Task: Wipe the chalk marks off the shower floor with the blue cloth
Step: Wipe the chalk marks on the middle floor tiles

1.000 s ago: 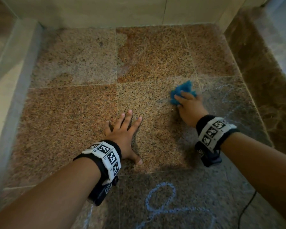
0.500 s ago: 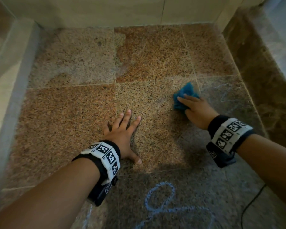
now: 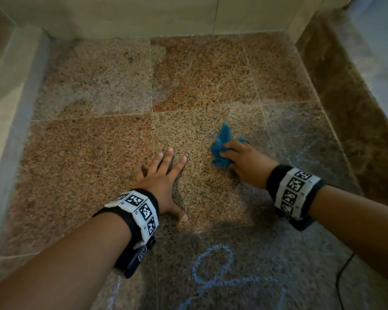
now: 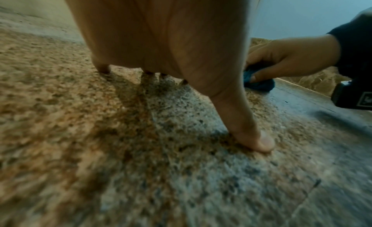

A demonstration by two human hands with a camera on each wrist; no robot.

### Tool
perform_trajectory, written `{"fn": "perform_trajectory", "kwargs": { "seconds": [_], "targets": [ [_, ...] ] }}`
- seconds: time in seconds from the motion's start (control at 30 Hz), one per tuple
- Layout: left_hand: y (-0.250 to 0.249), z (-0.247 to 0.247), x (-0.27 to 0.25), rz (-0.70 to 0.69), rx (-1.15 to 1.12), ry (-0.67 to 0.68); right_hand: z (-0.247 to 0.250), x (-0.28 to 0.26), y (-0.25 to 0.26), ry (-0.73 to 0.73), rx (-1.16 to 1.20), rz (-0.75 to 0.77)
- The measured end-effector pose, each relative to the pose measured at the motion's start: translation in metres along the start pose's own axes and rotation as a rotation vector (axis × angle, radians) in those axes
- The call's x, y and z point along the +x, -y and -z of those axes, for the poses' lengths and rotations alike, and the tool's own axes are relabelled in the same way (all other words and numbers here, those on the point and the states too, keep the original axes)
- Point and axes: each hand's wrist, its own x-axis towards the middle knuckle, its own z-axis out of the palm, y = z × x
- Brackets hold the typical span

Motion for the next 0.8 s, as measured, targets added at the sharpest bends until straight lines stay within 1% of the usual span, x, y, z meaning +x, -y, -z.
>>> {"fn": "perform_trajectory", "kwargs": {
  "seconds": [0.03, 0.07, 0.1, 0.17, 0.2, 0.23, 0.27, 0.3, 0.4, 0.47, 0.5, 0.6, 0.63, 0.67, 0.7, 0.73, 0.8],
  "targets": [
    [0.0, 0.0, 0.0, 0.001, 0.0, 0.0, 0.004, 0.001, -0.007, -0.039, 0.032, -0.012],
    [0.0, 0.0, 0.0, -0.001, -0.002, 0.0, 0.008, 0.002, -0.018, -0.096, 0.085, -0.073],
    [0.0, 0.0, 0.0, -0.002, -0.005, -0.001, 0.013, 0.001, -0.03, -0.163, 0.133, -0.173],
    [0.0, 0.0, -0.001, -0.006, -0.006, 0.001, 0.02, -0.004, -0.053, -0.273, 0.19, -0.432],
    [0.0, 0.0, -0.001, -0.007, -0.006, 0.001, 0.019, -0.006, -0.06, -0.297, 0.195, -0.532],
    [0.001, -0.001, -0.001, -0.008, -0.006, 0.0, 0.017, -0.007, -0.062, -0.296, 0.178, -0.579],
    [0.001, -0.001, -0.001, -0.007, -0.004, -0.002, 0.014, -0.008, -0.058, -0.272, 0.149, -0.576],
    [0.001, -0.001, 0.0, -0.006, 0.001, -0.003, 0.009, -0.009, -0.048, -0.24, 0.131, -0.531],
    [0.002, -0.002, 0.001, -0.001, 0.017, -0.007, -0.007, -0.017, -0.007, -0.175, 0.079, -0.317],
    [0.001, -0.002, 0.001, 0.004, 0.021, -0.009, -0.014, -0.027, 0.012, -0.161, 0.06, -0.173],
    [0.001, -0.001, 0.001, 0.006, 0.022, -0.008, -0.015, -0.03, 0.014, -0.14, 0.07, -0.118],
    [-0.001, 0.0, 0.0, 0.011, 0.012, -0.009, -0.009, -0.031, 0.003, -0.053, 0.137, -0.066],
    [-0.001, 0.0, 0.0, 0.012, 0.01, -0.01, -0.006, -0.03, -0.003, -0.059, 0.18, -0.05],
    [-0.002, 0.001, -0.001, 0.014, 0.011, -0.008, -0.002, -0.027, -0.008, -0.087, 0.211, -0.064],
    [-0.002, 0.001, -0.001, 0.016, 0.01, -0.004, 0.001, -0.026, -0.016, -0.128, 0.226, -0.113],
    [-0.002, 0.001, -0.001, 0.018, 0.006, 0.001, 0.006, -0.026, -0.026, -0.179, 0.236, -0.199],
    [-0.002, 0.001, -0.002, 0.016, 0.003, 0.004, 0.014, -0.03, -0.048, -0.287, 0.282, -0.439]
  ]
}}
